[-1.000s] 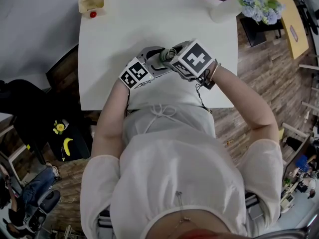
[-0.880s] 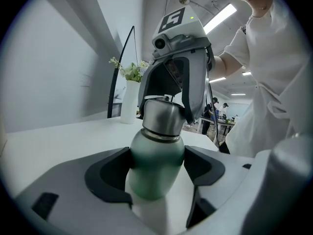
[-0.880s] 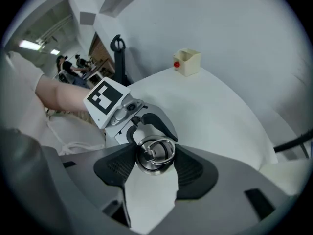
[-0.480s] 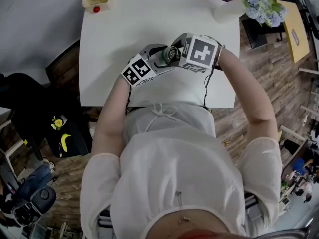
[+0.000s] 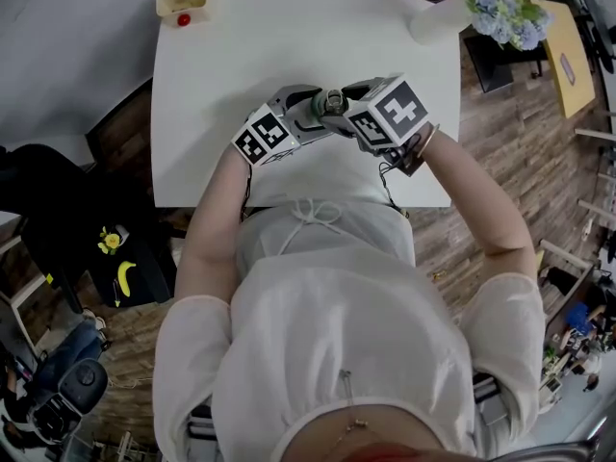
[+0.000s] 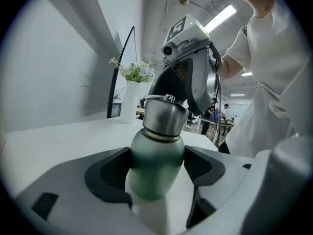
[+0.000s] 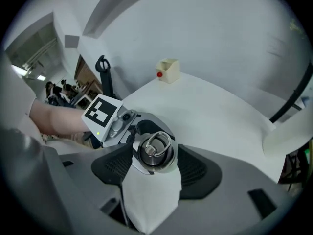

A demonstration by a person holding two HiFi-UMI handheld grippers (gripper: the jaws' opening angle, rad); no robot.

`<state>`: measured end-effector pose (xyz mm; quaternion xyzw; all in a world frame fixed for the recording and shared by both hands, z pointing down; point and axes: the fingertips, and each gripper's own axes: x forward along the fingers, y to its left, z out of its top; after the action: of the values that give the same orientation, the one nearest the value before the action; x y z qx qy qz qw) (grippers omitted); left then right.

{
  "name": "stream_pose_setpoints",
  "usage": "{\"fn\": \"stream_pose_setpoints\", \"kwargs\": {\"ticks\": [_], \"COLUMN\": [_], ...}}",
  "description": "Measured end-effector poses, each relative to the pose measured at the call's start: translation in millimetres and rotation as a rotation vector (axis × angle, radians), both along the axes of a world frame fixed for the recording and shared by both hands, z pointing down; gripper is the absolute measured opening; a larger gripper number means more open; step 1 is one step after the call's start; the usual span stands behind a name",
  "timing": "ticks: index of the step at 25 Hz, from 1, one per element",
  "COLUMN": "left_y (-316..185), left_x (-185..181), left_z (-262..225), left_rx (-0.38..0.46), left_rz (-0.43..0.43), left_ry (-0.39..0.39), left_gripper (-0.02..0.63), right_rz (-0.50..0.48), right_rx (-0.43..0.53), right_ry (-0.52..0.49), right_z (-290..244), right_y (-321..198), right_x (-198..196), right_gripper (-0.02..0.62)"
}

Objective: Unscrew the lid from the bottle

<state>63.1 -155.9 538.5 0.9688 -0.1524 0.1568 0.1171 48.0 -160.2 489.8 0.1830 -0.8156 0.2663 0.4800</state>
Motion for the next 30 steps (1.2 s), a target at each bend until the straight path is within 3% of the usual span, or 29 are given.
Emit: {"fn": "stream_pose_setpoints", "kwargs": {"ticks": [6, 11, 14, 22, 30], "left_y": [-1, -1, 1, -1, -1], "left_x": [0, 1, 0, 0, -1], "left_z": [0, 0, 1, 0, 1], "left_rx": [0.002, 0.001, -0.001, 0.0, -0.001], "left_rz": [0.005, 0.009, 0.008, 0.004, 0.002], "left_ry": [0.005, 0.013, 0.014, 0.014, 0.015], "left_gripper": [0.359, 0.359, 0.359, 0.359, 0.359], "right_rz": [0.096, 0.078, -0.05, -0.516, -0.685], "right_rx": [0.064, 0.048, 0.056, 0.042, 0.085], "right_ry": [0.008, -0.001, 0.005, 0.064, 0.135], "right_z": [10, 13, 17, 18, 15], "right_y": [-3, 2, 4, 11, 18], "right_x": [-7, -10, -10, -12, -13], "right_gripper": [0.284, 0.272, 0.272, 0.27, 0.268]}}
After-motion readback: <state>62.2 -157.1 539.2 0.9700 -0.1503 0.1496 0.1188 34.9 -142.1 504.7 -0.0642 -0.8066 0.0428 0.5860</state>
